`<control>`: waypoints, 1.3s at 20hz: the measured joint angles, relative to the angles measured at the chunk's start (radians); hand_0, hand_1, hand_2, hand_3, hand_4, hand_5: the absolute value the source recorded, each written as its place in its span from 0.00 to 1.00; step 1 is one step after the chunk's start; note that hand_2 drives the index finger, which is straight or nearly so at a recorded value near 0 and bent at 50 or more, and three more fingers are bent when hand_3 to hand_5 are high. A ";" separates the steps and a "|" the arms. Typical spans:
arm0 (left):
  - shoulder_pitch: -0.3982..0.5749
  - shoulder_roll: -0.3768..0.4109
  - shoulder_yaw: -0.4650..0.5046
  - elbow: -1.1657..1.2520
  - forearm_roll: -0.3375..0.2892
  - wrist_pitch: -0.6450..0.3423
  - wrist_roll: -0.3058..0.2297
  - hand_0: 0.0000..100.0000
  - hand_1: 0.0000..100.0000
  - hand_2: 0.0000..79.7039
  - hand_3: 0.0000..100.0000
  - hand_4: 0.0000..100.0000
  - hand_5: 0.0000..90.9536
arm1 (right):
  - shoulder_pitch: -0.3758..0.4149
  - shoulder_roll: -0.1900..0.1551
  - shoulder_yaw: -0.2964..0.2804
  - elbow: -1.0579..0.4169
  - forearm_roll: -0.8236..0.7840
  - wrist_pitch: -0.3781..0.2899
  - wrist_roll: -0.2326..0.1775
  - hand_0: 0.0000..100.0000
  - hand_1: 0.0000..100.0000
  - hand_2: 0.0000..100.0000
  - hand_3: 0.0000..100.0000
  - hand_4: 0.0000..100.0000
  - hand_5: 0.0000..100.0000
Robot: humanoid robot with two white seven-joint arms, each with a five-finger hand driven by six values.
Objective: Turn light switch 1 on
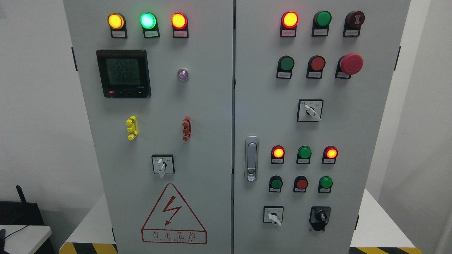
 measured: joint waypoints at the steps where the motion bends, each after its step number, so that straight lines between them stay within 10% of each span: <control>1: -0.007 0.000 -0.011 -0.020 -0.002 -0.001 -0.009 0.35 0.28 0.47 0.66 0.75 0.50 | 0.000 0.000 0.000 0.000 0.000 0.000 0.000 0.12 0.39 0.00 0.00 0.00 0.00; 19: -0.196 -0.010 -0.271 -0.175 -0.031 0.083 -0.022 0.26 0.27 0.48 0.71 0.79 0.70 | 0.000 0.000 0.000 0.000 0.000 0.000 0.000 0.12 0.39 0.00 0.00 0.00 0.00; 26: -0.283 -0.035 -0.403 -0.192 -0.085 0.220 0.095 0.23 0.35 0.50 0.72 0.80 0.71 | 0.000 0.000 0.000 0.000 0.000 0.000 0.000 0.12 0.39 0.00 0.00 0.00 0.00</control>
